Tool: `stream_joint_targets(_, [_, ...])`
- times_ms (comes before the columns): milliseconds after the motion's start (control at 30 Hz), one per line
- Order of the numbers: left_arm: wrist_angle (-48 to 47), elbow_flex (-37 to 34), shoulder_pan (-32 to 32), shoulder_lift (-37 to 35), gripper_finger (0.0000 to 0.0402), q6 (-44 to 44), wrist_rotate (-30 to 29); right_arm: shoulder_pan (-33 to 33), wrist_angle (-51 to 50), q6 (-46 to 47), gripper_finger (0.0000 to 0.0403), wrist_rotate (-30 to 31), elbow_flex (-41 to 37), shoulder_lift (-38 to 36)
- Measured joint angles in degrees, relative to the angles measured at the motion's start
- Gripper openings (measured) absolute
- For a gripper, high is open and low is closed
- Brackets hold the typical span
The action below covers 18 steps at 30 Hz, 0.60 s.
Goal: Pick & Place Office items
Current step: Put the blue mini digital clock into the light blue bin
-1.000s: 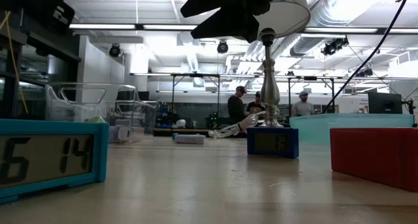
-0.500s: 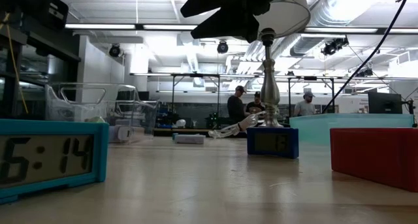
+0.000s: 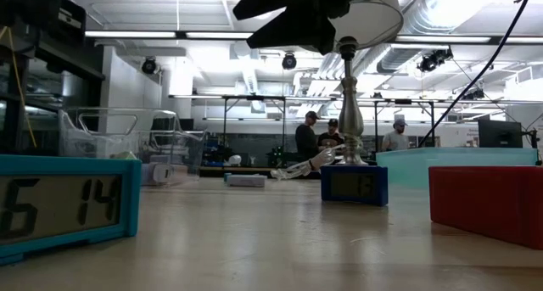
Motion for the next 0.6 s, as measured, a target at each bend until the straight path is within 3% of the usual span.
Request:
stream_joint_targets(233, [4.8, -2.9, 0.0, 0.0, 0.0173, -0.2, 0.4, 0.0, 0.0, 0.0, 0.0221, 0.0, 0.0, 0.0])
stream_joint_targets(600, [-2.3, -3.2, 0.0, 0.0, 0.0173, -2.2, 2.8, 0.0, 0.0, 0.0, 0.0221, 0.0, 0.0, 0.0])
